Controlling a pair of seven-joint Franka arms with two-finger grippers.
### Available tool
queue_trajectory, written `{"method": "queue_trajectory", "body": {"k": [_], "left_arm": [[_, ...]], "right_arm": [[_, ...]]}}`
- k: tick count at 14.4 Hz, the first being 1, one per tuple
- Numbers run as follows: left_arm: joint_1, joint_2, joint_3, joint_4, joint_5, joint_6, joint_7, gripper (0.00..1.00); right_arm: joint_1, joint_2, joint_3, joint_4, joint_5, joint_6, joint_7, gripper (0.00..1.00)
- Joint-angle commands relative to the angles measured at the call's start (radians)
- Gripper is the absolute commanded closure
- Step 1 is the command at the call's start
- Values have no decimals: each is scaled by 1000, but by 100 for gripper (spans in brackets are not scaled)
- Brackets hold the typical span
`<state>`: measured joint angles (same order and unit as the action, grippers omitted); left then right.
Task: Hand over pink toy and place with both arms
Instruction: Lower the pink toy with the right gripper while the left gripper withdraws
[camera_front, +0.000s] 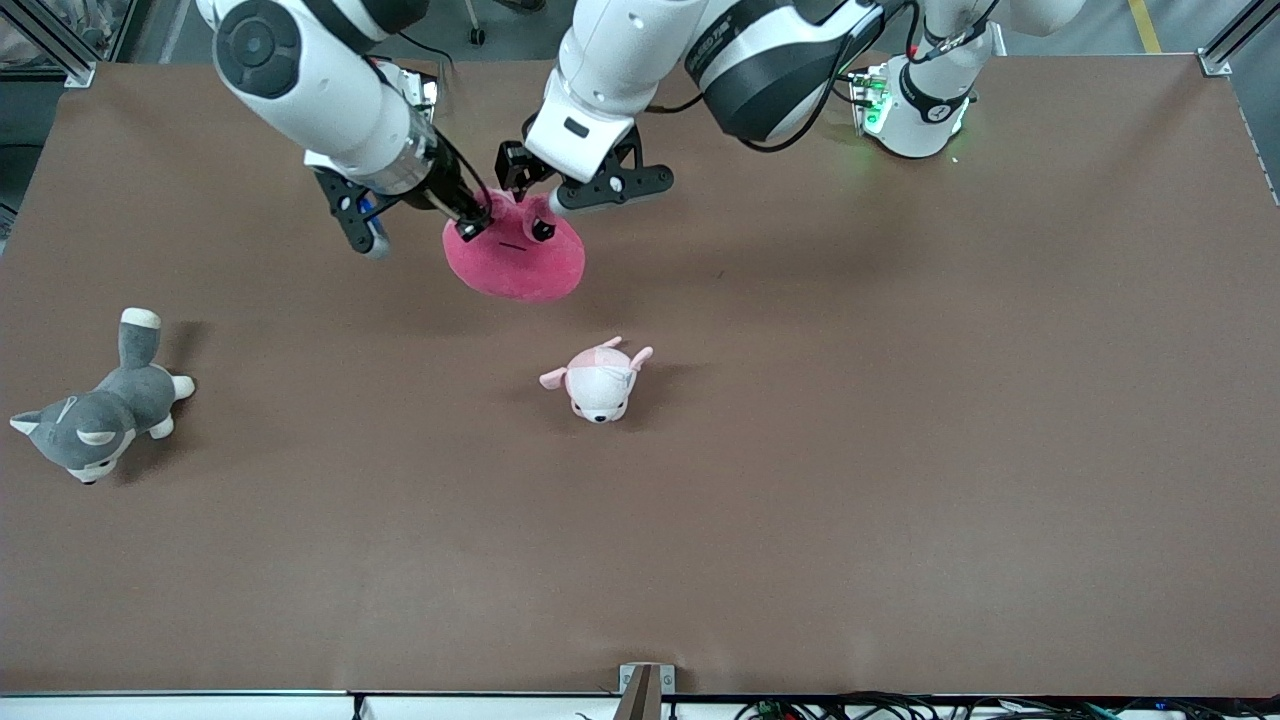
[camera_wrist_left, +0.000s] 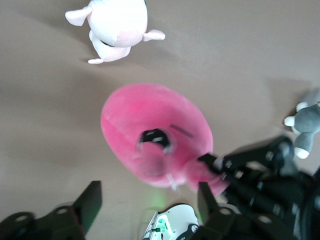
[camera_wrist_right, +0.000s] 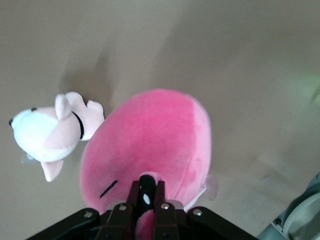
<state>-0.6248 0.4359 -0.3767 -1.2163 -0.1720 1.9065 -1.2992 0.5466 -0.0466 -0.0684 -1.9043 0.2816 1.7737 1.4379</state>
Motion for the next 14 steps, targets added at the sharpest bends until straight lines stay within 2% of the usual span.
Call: {"method": "queue_trajectory", "body": {"k": [1,4,7,10,13,14], "left_arm": [[27,-57,4,-17,8,-62,7,0],[83,-112,10,-20,8,-186,95,0],[206,-179,9,-32,8,-321,254,0],[330,-256,9,-54,9,-417,437,0],[422,-373,9,-158,37,-443,628,0],[433,-414,9,-205,75,-443,687,0]], "right_arm": [[-144,2,6,-41,-11,15,-201,100],[-275,74,6,-51,-33,59,-411,100],[-382,155,7,-53,-33,113,-592,100],[-438,238,7,-55,-32,179,-701,99],[-467,303,7,-64,-32,233,-757,96],[-474,318,7,-61,-32,236,-777,87]]}}
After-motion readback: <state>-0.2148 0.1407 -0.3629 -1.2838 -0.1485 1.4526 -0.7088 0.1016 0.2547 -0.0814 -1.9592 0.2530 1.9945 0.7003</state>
